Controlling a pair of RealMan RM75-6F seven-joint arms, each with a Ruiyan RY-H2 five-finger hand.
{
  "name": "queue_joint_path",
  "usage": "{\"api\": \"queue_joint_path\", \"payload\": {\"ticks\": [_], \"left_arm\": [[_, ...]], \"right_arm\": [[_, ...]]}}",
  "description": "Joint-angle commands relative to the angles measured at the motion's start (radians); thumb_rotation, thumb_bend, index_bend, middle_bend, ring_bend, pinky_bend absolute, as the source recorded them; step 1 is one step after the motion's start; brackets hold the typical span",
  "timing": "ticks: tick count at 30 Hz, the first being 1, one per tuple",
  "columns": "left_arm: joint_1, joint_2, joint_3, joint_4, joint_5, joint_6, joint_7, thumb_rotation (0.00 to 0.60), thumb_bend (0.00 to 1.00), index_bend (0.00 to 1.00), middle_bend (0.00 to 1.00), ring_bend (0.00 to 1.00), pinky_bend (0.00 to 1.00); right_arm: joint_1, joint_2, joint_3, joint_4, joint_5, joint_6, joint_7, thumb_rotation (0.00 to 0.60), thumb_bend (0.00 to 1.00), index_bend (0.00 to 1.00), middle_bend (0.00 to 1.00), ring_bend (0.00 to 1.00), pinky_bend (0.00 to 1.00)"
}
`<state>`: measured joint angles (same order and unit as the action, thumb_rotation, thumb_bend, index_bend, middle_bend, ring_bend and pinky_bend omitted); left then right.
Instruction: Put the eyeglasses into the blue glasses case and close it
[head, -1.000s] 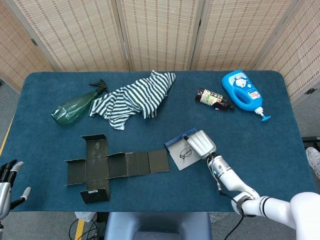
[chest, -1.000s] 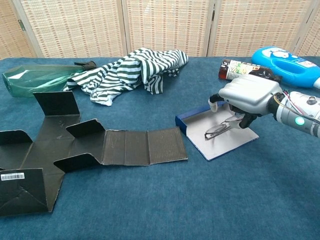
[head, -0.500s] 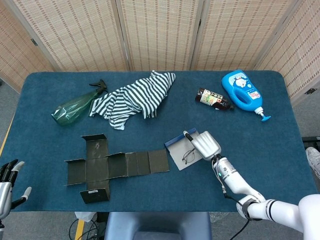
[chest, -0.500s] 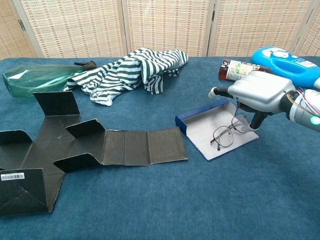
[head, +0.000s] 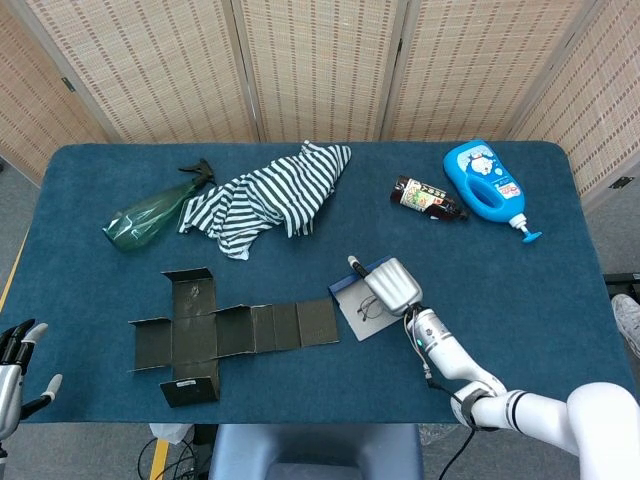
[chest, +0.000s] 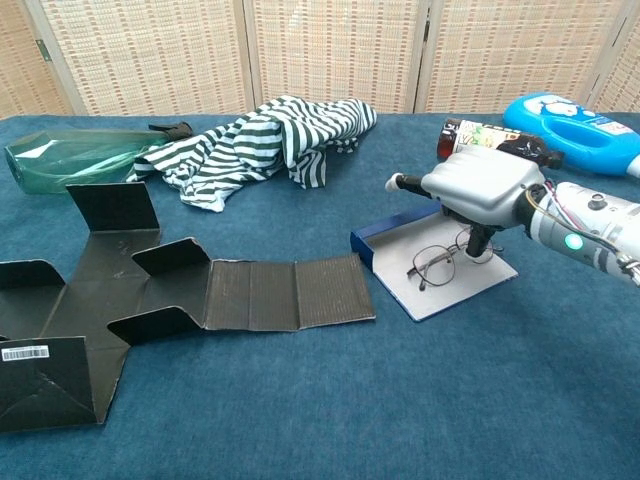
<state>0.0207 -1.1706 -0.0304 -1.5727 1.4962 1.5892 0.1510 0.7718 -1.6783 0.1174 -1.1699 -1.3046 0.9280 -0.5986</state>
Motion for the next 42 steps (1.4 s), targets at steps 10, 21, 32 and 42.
{"api": "queue_joint_path", "payload": {"ticks": [10,21,32,42], "left_arm": [[0.006,0.002,-0.001,0.002,-0.009,0.002,-0.002,0.6,0.32,0.18,0.14,0.15,0.19],[0.008,0.0,-0.002,0.005,-0.011,0.001,-0.001,0.6,0.32,0.18,0.14,0.15,0.19],[0.008,0.006,-0.003,-0.007,-0.009,0.005,0.014,0.6,0.32,0.18,0.14,0.15,0.19],[0.012,0.006,-0.003,-0.008,-0.015,0.006,0.017,0.6,0.32,0.18,0.14,0.15,0.19]], "right_arm": [[0.071,-0.081,0.035,0.112,-0.002,-0.035,0.0,0.6,0.15,0.06,0.92,0.98,0.96],[0.073,-0.077,0.027,0.133,-0.02,-0.019,0.026,0.6,0.15,0.06,0.92,0.98,0.96],[0.096,-0.096,0.042,0.164,0.005,-0.045,0.003,0.6,0.15,0.06,0.92,0.98,0.96],[0.129,-0.138,0.065,0.232,0.015,-0.045,-0.006,0.6,0.15,0.06,0.92,0.98,0.96]]}}
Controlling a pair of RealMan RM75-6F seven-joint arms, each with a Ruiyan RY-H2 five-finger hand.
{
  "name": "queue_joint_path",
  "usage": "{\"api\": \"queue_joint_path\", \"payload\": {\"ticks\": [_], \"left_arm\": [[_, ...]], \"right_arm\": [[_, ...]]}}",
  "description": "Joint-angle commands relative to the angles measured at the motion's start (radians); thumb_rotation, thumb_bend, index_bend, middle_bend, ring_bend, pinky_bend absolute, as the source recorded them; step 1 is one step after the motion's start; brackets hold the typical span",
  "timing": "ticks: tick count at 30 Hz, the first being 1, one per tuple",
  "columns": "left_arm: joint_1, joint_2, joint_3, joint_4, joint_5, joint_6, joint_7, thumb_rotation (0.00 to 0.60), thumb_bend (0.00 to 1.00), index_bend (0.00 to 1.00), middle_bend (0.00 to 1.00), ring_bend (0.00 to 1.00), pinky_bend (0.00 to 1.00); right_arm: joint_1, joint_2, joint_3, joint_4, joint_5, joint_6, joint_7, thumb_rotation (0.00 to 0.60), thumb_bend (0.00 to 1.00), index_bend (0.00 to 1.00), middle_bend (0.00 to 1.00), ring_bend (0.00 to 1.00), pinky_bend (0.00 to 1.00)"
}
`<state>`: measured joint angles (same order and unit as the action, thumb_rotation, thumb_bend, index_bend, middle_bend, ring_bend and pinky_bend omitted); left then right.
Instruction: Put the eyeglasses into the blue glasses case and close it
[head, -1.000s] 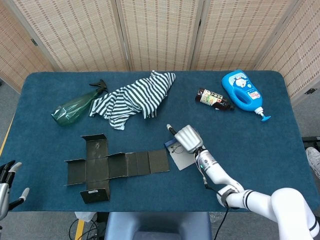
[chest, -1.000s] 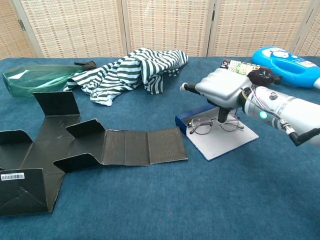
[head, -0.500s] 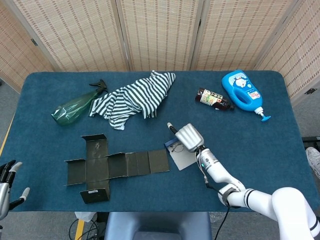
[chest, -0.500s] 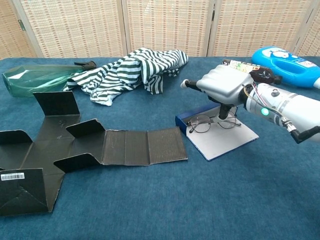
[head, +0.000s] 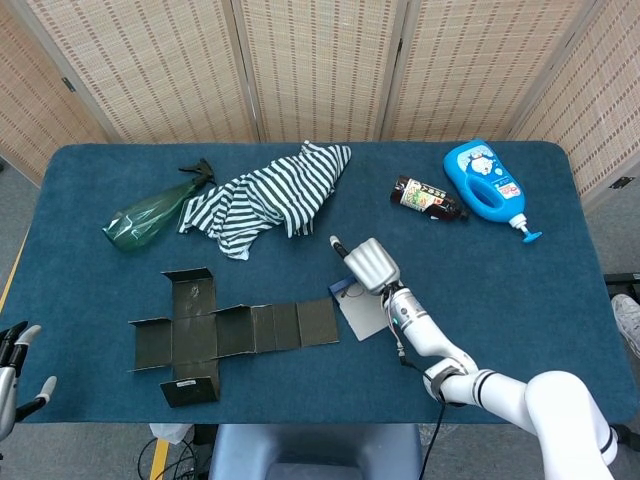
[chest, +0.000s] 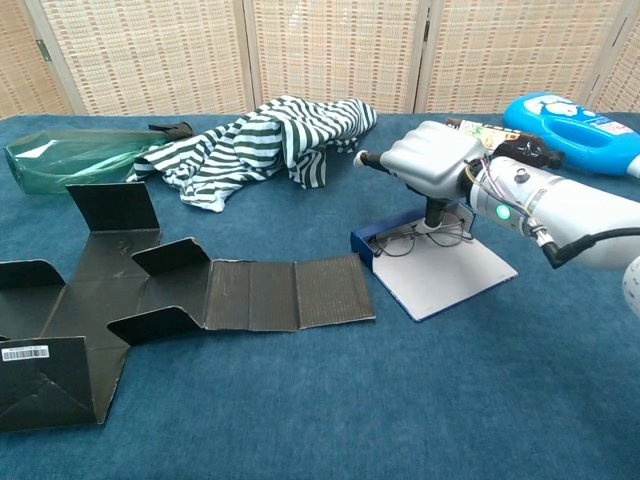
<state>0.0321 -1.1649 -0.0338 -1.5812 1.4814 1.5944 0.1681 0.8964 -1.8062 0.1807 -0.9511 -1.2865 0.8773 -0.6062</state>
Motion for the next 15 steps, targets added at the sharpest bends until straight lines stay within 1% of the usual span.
{"api": "queue_joint_path", "payload": {"ticks": [1,3,6,12,15], "left_arm": [[0.001,0.001,0.0,0.0,0.0,0.001,-0.001,0.6,0.32,0.18,0.14,0.15,0.19],[0.002,0.002,-0.001,0.001,-0.001,0.003,-0.003,0.6,0.32,0.18,0.14,0.15,0.19],[0.002,0.001,0.0,0.004,-0.001,0.0,-0.005,0.6,0.32,0.18,0.14,0.15,0.19],[-0.005,-0.004,0.0,0.002,0.011,-0.002,-0.004,0.6,0.32,0.18,0.14,0.15,0.19],[-0.007,-0.004,-0.002,-0.001,0.012,-0.002,-0.002,0.6,0.32,0.18,0.14,0.15,0.19]], "right_arm": [[0.004,-0.011,-0.001,0.016,-0.004,0.007,0.007,0.6,0.15,0.06,0.92,0.98,0.96],[-0.002,-0.005,-0.008,0.013,-0.011,0.011,0.016,0.6,0.15,0.06,0.92,0.98,0.96],[-0.022,0.025,-0.022,-0.024,-0.027,0.033,0.042,0.6,0.15,0.06,0.92,0.98,0.96],[-0.076,0.115,-0.05,-0.137,-0.057,0.09,0.085,0.6,0.15,0.06,0.91,0.97,0.96],[-0.115,0.17,-0.077,-0.209,-0.095,0.141,0.136,0.6,0.15,0.09,0.89,0.96,0.96]]}}
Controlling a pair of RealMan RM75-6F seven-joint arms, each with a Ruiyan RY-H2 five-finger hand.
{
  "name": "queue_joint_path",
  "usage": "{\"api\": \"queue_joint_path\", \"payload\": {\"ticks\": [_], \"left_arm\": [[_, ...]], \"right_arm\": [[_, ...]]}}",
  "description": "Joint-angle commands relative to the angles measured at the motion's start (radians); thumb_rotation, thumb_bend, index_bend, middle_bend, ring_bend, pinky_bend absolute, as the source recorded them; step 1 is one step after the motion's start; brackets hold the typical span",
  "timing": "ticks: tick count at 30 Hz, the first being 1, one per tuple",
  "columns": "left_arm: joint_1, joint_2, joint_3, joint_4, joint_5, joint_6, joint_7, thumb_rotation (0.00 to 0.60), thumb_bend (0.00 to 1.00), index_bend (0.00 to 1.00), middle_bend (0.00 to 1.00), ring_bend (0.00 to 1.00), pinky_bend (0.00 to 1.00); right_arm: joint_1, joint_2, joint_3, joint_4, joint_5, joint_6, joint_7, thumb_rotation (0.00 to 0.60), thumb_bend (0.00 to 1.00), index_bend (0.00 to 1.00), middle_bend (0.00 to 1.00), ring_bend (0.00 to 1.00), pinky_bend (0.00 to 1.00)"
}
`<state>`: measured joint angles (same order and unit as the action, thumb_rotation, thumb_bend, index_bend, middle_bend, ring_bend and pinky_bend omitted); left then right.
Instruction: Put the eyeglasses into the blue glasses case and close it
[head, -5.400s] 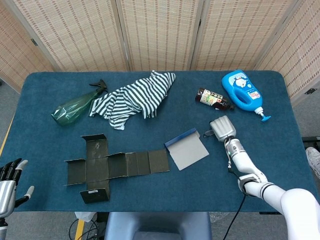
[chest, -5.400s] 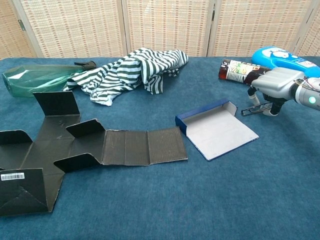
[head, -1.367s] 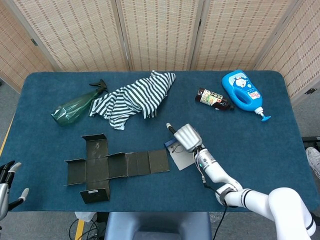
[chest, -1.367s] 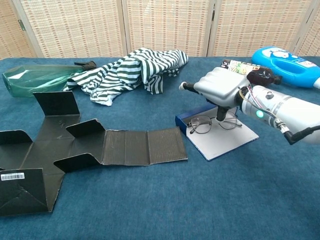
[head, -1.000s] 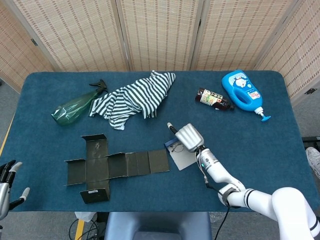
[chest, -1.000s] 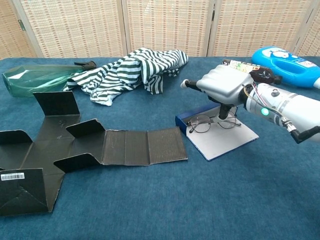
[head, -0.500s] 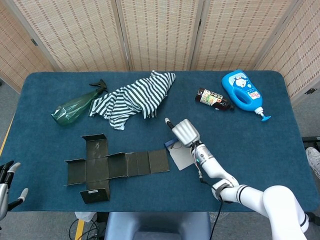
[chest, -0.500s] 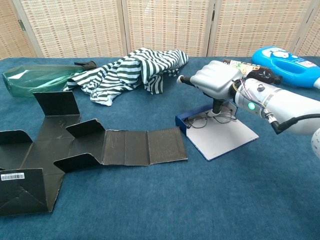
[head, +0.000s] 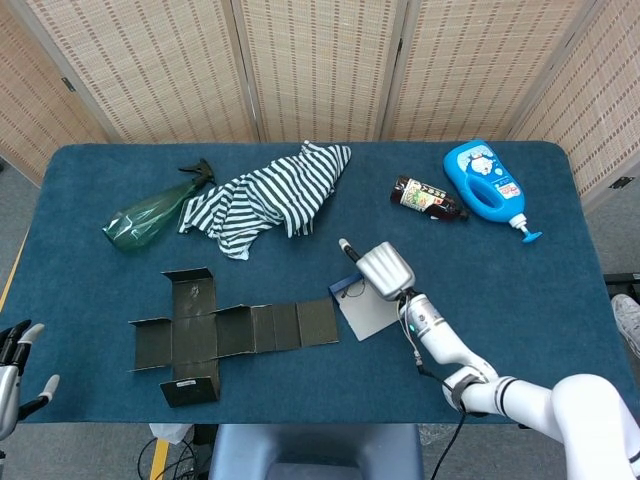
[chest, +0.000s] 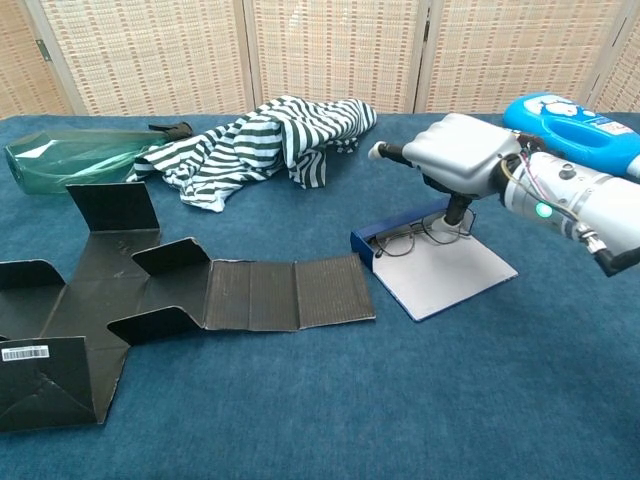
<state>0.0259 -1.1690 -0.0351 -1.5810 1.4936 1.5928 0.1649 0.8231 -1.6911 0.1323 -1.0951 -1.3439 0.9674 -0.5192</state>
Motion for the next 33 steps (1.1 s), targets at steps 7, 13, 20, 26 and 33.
{"api": "queue_joint_path", "payload": {"ticks": [7,13,20,26,33], "left_arm": [[-0.01,-0.002,0.0,-0.01,0.008,-0.009,0.012,0.6,0.32,0.18,0.14,0.15,0.19],[-0.016,-0.001,0.001,-0.02,0.016,-0.013,0.021,0.6,0.32,0.18,0.14,0.15,0.19],[-0.017,-0.001,0.002,-0.026,0.016,-0.013,0.03,0.6,0.32,0.18,0.14,0.15,0.19],[-0.016,-0.002,0.004,-0.027,0.013,-0.016,0.034,0.6,0.32,0.18,0.14,0.15,0.19],[-0.017,-0.001,0.004,-0.028,0.009,-0.018,0.036,0.6,0.32,0.18,0.14,0.15,0.19]], "right_arm": [[-0.138,0.142,-0.104,-0.148,-0.097,0.132,0.128,0.6,0.16,0.18,0.89,0.96,0.96],[-0.189,0.133,-0.135,-0.113,-0.116,0.159,0.171,0.6,0.09,0.26,0.89,0.96,0.96],[-0.207,0.095,-0.146,-0.039,-0.13,0.146,0.2,0.6,0.09,0.28,0.89,0.96,0.96],[-0.209,0.062,-0.151,0.012,-0.161,0.148,0.213,0.6,0.09,0.28,0.89,0.96,0.96],[-0.206,0.033,-0.142,0.05,-0.171,0.136,0.222,0.6,0.09,0.28,0.89,0.96,0.96]]}}
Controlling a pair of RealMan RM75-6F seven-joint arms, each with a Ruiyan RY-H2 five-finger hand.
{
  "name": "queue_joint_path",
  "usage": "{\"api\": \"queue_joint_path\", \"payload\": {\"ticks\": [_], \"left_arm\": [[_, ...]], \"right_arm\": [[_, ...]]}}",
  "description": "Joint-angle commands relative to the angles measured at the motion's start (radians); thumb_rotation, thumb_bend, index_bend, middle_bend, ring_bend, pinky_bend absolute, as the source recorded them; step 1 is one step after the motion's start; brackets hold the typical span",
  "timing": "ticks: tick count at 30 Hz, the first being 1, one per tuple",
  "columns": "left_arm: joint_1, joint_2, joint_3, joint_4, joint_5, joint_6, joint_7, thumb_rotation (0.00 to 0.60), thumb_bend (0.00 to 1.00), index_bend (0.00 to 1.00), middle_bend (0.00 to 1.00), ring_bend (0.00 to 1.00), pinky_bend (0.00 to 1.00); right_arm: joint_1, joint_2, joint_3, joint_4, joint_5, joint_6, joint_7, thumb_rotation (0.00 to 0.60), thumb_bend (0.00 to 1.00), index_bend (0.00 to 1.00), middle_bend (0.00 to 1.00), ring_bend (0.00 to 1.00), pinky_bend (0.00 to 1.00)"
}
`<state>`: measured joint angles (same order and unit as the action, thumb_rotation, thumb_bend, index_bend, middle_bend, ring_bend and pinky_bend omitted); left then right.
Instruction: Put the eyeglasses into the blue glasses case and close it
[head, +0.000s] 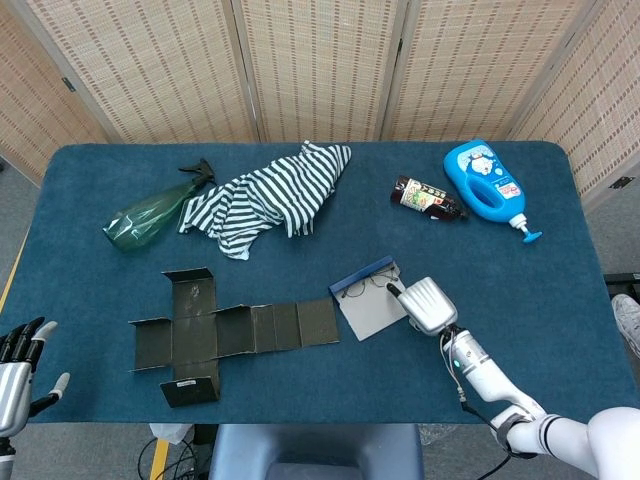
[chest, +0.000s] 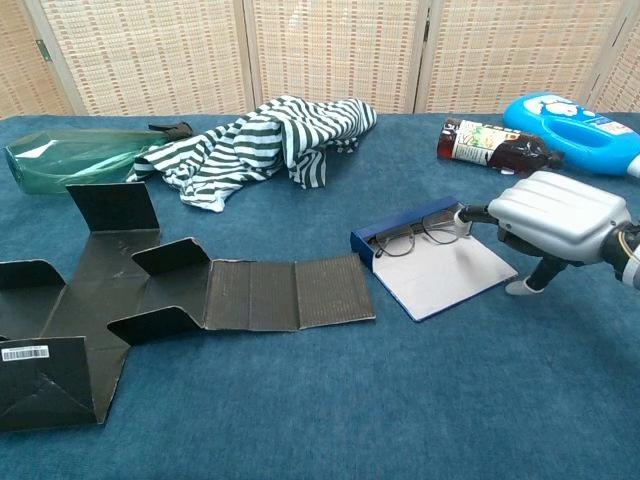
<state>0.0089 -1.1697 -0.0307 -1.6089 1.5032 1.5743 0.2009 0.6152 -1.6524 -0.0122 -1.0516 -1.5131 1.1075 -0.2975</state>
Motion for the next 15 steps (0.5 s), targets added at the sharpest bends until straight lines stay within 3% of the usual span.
{"api": "queue_joint_path", "payload": {"ticks": [1,9,15], "left_arm": [[0.001,0.0,0.0,0.0,-0.001,0.0,-0.001,0.6,0.32,0.18,0.14,0.15,0.19],[0.004,0.002,0.001,0.001,-0.004,0.004,-0.004,0.6,0.32,0.18,0.14,0.15,0.19],[0.006,0.003,0.001,0.005,-0.006,0.006,-0.008,0.6,0.32,0.18,0.14,0.15,0.19]], "right_arm": [[0.003,-0.009,0.004,0.012,-0.003,-0.008,0.0,0.6,0.09,0.28,0.89,0.96,0.96],[0.011,-0.028,0.012,0.038,-0.013,-0.024,0.003,0.6,0.09,0.29,0.89,0.96,0.96],[0.021,-0.032,0.021,0.046,-0.024,-0.026,0.014,0.6,0.24,0.32,0.89,0.96,0.96]]}}
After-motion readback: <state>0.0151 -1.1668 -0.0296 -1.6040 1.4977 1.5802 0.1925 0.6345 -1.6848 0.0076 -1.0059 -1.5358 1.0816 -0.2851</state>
